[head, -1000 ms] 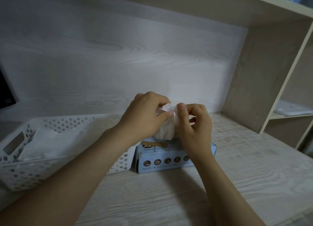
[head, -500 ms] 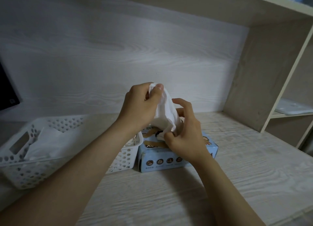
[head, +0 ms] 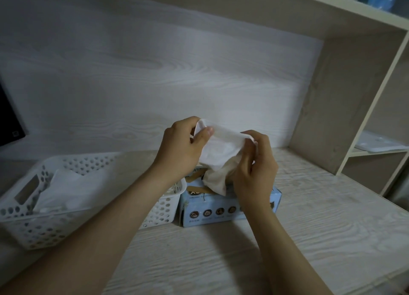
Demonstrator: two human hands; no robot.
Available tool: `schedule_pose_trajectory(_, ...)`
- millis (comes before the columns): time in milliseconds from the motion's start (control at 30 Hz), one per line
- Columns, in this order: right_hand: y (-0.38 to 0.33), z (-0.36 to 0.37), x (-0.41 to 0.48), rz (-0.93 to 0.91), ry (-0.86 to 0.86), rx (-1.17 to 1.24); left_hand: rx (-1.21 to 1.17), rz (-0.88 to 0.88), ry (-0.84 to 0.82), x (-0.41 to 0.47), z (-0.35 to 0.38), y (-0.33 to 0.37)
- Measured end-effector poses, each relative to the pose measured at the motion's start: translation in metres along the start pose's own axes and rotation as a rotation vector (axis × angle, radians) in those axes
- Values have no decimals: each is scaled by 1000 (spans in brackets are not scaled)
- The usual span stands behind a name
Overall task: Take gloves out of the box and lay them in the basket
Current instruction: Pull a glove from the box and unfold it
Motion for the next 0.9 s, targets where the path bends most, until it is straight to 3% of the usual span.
schedule_pose_trajectory(167,-12,11,24,-65,6,12,-10,-72,64,2,-2,-4)
schedule_pose_trajectory(333,-29,23,54,-257,-50,-103,-97,-112,150,5,-14,-5)
schedule_pose_trajectory(433,-42,39,63,-248,-130,-115,-101,-156,238,11,-29,-9)
schedule_pose_trajectory(500,-47,52,64,-133,-210,-68,-100,-213,282,13,-41,-13)
schedule_pose_trajectory(733,-39,102,50,582,-595,55,38,-403,255,8,-85,-49)
schedule_pose_trajectory(900,-41,134,36,789,-868,-67,156,-499,149,-15,-113,-87)
Point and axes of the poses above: each hand's wrist, its own x-axis towards the middle knuckle, its own z-axis out of the palm, y = z × x, the point moved 4 cm from there along x, towards the middle knuckle, and after that the axes turned 11 degrees about x, right-handed, at the moved point
